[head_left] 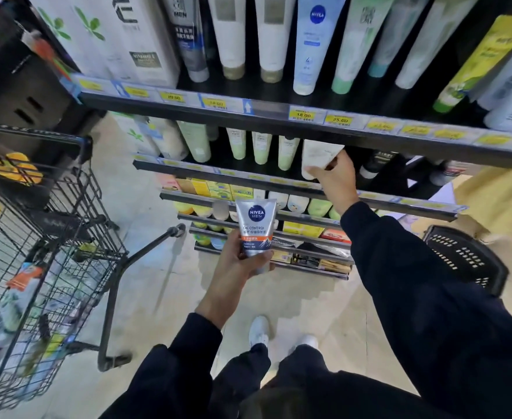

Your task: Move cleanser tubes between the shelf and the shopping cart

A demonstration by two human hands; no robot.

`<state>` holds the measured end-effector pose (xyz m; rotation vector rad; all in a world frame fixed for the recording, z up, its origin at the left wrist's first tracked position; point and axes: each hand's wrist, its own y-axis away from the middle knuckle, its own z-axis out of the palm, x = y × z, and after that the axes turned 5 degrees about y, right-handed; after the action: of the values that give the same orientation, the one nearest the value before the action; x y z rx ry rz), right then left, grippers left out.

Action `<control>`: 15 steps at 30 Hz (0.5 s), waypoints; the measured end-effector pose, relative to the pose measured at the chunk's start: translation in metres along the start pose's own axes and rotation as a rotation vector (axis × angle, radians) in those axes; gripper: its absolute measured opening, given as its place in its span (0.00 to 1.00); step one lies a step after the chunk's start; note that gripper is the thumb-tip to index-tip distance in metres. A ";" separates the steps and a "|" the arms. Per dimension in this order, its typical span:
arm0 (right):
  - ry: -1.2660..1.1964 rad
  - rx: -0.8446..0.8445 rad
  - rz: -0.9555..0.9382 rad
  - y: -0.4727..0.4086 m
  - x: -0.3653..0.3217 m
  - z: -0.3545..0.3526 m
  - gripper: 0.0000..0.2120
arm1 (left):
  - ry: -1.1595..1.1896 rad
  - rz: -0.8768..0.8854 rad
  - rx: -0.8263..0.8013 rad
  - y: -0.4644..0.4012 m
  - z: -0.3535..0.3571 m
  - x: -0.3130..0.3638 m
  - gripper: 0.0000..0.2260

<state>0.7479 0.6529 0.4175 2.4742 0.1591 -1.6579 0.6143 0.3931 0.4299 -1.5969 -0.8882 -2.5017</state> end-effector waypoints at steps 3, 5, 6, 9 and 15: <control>0.002 -0.018 0.012 -0.005 0.003 0.005 0.24 | -0.002 -0.004 0.004 -0.003 -0.001 -0.001 0.22; 0.014 -0.036 0.015 -0.007 0.007 0.007 0.25 | -0.005 -0.010 0.004 -0.004 -0.003 -0.002 0.22; 0.021 -0.048 0.016 -0.008 0.009 0.009 0.25 | -0.007 -0.016 0.006 -0.006 -0.003 -0.002 0.23; 0.038 -0.057 0.027 -0.012 0.016 0.013 0.26 | -0.009 -0.033 0.011 -0.009 -0.005 -0.002 0.23; 0.091 -0.059 0.042 -0.023 0.020 0.015 0.27 | -0.020 -0.038 -0.008 -0.017 -0.006 0.001 0.22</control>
<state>0.7379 0.6726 0.3916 2.4924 0.1638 -1.5039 0.6032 0.4050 0.4211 -1.6262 -0.9201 -2.5216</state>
